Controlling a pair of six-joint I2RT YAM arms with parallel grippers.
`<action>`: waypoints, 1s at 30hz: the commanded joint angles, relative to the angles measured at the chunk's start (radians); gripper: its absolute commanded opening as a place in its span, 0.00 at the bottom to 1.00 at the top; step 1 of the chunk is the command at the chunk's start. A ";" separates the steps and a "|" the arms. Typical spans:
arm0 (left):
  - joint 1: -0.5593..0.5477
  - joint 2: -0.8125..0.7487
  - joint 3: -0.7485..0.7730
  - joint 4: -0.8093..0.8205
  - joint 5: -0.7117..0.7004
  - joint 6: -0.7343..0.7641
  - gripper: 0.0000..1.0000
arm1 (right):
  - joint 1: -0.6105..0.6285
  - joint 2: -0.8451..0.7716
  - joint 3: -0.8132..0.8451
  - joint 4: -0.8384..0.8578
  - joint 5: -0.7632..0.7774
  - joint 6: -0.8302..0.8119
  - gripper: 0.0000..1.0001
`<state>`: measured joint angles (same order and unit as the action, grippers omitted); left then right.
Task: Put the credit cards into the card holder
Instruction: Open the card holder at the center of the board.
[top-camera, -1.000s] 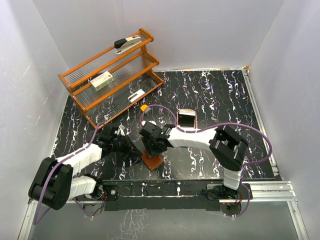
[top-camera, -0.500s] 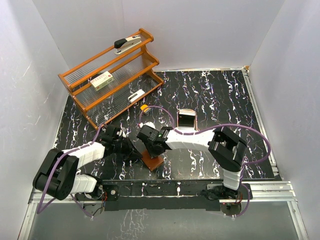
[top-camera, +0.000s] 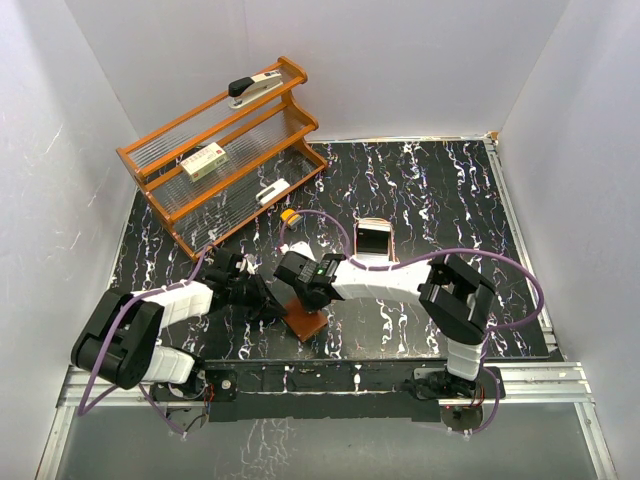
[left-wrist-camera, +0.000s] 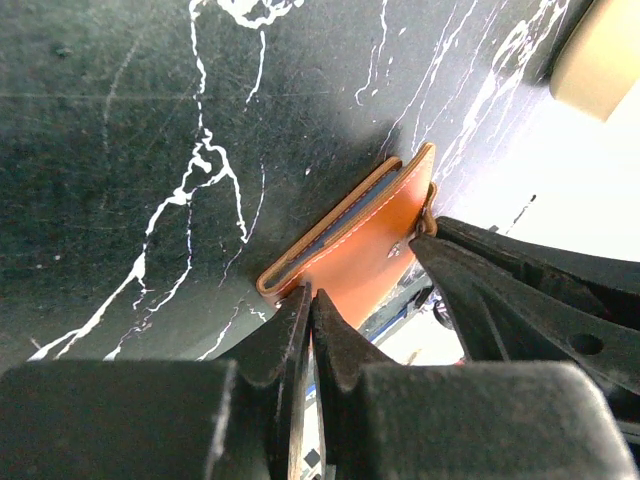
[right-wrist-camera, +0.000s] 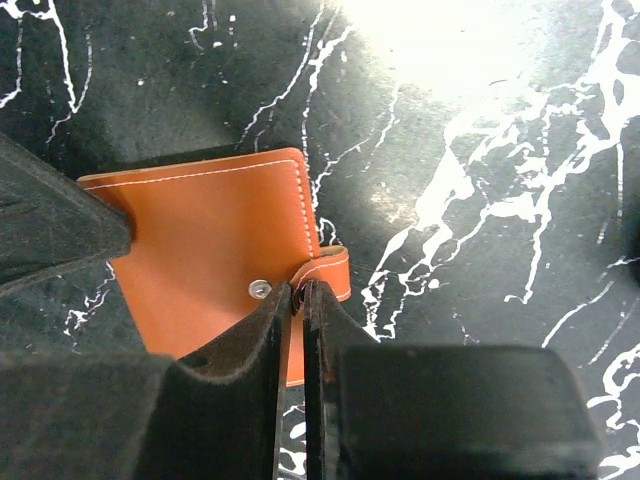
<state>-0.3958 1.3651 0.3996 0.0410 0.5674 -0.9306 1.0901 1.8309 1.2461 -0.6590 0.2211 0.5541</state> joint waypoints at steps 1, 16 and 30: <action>-0.006 0.035 -0.030 -0.122 -0.129 0.059 0.06 | -0.009 -0.056 0.006 -0.045 0.088 -0.004 0.00; -0.006 -0.147 0.214 -0.382 -0.169 0.112 0.57 | -0.015 -0.252 -0.048 -0.008 0.015 0.082 0.00; -0.006 -0.247 0.300 -0.502 -0.120 0.140 0.69 | -0.016 -0.418 -0.172 0.228 -0.099 0.259 0.00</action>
<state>-0.4030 1.1484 0.7052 -0.4129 0.4053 -0.7921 1.0779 1.4322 1.0866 -0.5339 0.1230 0.7612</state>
